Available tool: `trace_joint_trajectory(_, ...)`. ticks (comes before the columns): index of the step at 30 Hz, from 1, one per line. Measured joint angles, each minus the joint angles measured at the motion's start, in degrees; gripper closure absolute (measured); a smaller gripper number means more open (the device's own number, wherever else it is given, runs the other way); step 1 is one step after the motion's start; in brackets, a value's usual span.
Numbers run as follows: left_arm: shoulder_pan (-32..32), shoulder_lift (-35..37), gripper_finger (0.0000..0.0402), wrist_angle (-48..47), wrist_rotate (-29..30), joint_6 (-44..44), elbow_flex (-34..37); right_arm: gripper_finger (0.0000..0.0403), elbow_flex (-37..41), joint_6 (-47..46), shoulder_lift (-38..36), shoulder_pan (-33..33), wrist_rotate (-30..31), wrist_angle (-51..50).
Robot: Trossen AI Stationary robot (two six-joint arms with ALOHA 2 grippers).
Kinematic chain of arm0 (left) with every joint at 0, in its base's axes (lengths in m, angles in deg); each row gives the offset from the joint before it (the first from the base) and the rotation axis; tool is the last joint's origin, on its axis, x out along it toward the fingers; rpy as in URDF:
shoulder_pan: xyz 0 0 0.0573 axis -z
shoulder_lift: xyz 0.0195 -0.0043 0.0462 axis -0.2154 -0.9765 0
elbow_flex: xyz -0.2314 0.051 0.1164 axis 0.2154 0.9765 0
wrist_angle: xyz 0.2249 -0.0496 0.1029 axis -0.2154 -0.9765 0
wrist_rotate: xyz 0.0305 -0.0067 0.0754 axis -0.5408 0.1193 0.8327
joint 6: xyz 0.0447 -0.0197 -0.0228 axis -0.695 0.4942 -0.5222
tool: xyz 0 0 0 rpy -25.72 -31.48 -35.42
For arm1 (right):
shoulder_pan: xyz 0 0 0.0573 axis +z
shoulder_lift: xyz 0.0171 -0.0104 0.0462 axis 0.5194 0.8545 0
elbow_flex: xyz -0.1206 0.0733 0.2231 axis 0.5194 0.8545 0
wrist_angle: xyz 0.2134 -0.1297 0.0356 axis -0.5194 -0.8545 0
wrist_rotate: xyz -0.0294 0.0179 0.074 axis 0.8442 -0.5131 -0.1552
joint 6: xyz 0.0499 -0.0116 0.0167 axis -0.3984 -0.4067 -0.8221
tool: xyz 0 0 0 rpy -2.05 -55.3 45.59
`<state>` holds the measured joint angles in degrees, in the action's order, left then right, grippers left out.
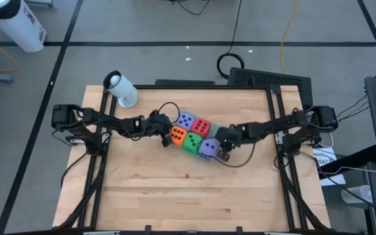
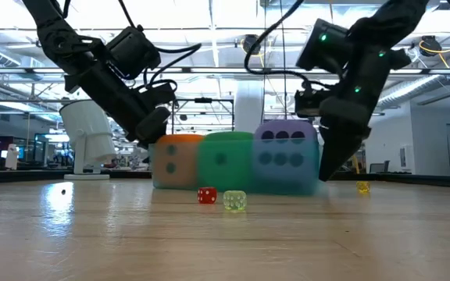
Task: Pick & Place Dice
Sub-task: Adjust the green bin, then put the small yellow die into the green bin
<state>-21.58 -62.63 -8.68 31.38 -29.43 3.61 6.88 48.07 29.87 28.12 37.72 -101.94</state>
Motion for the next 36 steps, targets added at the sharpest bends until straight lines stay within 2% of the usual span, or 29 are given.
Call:
trace_joint_trajectory(11,0.26,-0.14,0.0378,-0.03,-0.07,1.02,0.02,0.0403,0.00,2.38,0.07,-9.32,4.69,0.07)
trace_joint_trajectory(14,0.26,-0.17,0.0378,-0.24,-0.06,1.35,0.02,0.0403,-0.08,3.15,0.05,-10.69,4.41,0.39)
trace_joint_trajectory(22,0.43,2.36,0.0378,-2.28,-0.75,-1.83,0.07,0.0403,-0.22,4.65,-0.84,-11.87,3.68,-0.03)
trace_joint_trajectory(30,1.25,9.73,0.0378,-5.67,-0.77,-3.79,-0.03,0.0403,-0.33,7.11,-8.22,-10.53,3.09,-5.92)
trace_joint_trajectory(36,1.14,10.12,0.0378,-6.22,-0.25,-4.34,-0.04,0.0403,-0.33,6.99,-12.96,-9.84,3.24,-7.29)
